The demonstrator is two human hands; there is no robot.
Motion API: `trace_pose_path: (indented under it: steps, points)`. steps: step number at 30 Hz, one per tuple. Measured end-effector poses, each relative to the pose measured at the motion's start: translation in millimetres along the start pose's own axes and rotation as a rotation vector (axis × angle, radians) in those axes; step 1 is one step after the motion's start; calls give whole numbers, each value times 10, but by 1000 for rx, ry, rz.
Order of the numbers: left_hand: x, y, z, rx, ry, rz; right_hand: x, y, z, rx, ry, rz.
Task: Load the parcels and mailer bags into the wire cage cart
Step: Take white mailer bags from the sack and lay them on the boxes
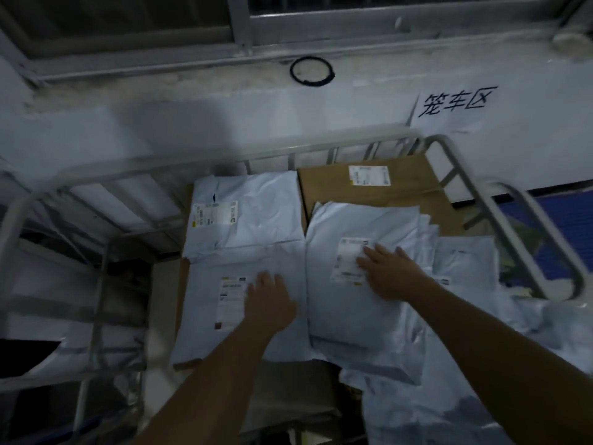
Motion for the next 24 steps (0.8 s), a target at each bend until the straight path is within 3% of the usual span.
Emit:
trace_pose_path:
  steps: [4,6,8,10,15,19,24]
  points:
    - [-977,-165,-257,-59,-49,-195,-295,-84,-160,129,109,15]
    - [-1381,-366,-355,81,-52,-249,-344,-103,-228,170,154,40]
    - [-1671,-461,-393,36,-53,-208,-424,-153,-270,204,219,48]
    - [-1828,-553,-480,158,-5,-208,-550,-252,-287,222,269,-4]
    - [-2022,-574,-492,80,78,-209,-685,-306,-351,55,403,-142]
    - [-2100,-530,-467,-21,89,-203,-619,-158,-324,-211,611,-179]
    - [-2204,-572,-460,-58,148,-224,-511,-134,-250,-278,678,-251]
Point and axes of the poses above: each hand's wrist, its own z-axis towards the middle knuckle, its own y-axis out of the back of the hand, x = y × z, the point moved 7 cm from there along z, towards the middle knuckle, and after that the axes turned 1 degree about -z, right-handed, at the moved point
